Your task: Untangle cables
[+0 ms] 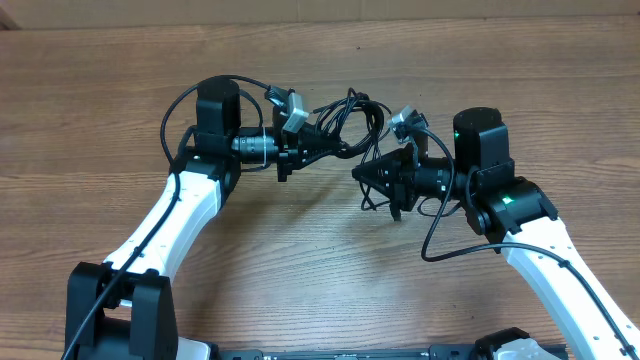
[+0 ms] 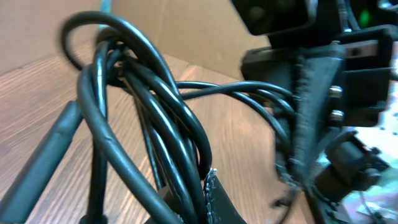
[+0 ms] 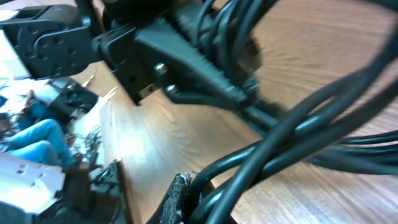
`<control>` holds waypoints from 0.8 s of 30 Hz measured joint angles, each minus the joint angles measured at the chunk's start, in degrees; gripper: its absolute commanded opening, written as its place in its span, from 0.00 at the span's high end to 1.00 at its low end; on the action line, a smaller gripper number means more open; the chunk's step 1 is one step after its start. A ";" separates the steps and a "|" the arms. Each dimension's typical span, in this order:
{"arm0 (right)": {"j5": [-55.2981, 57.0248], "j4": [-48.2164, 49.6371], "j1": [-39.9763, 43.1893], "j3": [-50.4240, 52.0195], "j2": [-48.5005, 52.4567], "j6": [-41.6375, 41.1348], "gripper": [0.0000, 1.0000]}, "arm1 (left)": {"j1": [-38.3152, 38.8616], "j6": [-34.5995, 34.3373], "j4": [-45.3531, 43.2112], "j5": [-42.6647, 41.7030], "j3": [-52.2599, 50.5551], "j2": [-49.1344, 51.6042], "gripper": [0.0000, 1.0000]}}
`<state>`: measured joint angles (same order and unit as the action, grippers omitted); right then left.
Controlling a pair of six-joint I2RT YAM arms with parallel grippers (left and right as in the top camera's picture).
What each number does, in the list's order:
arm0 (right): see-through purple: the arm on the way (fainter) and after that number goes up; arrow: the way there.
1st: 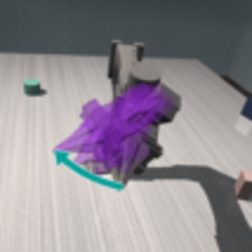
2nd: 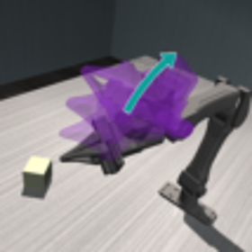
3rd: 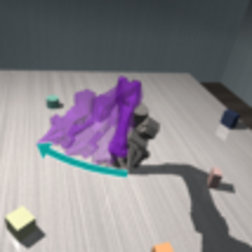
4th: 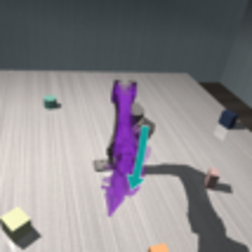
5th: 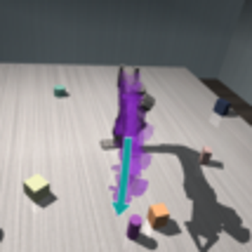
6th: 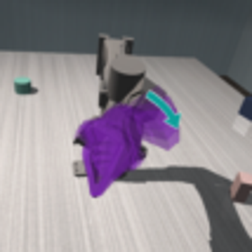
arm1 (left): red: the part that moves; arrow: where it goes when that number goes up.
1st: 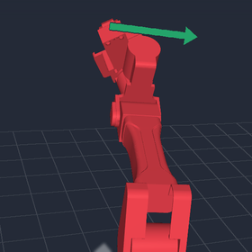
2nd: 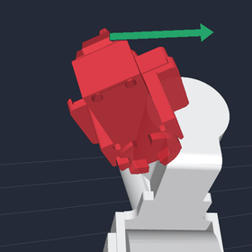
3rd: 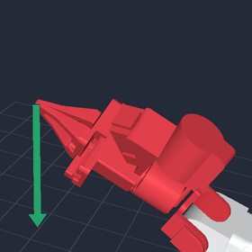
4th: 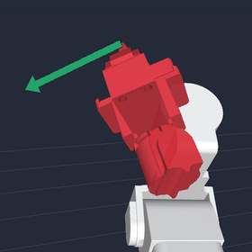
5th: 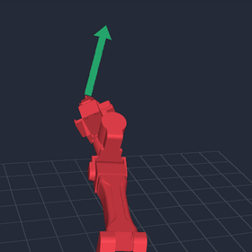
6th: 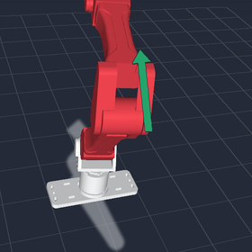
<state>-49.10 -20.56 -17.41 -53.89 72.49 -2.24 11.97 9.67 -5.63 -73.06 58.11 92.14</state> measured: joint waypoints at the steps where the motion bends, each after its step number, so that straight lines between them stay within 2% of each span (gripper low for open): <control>1: 1.14 0.09 0.00 0.00 0.00 -0.09 0.96 | -0.09 0.00 0.00 -0.81 0.00 0.00 0.96; 9: 7.06 0.79 0.00 0.00 0.07 -0.11 0.96 | 1.66 0.26 0.04 -7.61 0.00 0.00 0.96; 24: 14.21 -0.57 0.07 0.00 0.07 -0.11 0.96 | 7.85 1.05 1.18 -12.26 0.00 0.00 0.96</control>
<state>-34.89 -21.12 -17.34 -53.89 72.55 -2.35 19.81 10.72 -4.45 -85.32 58.11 92.14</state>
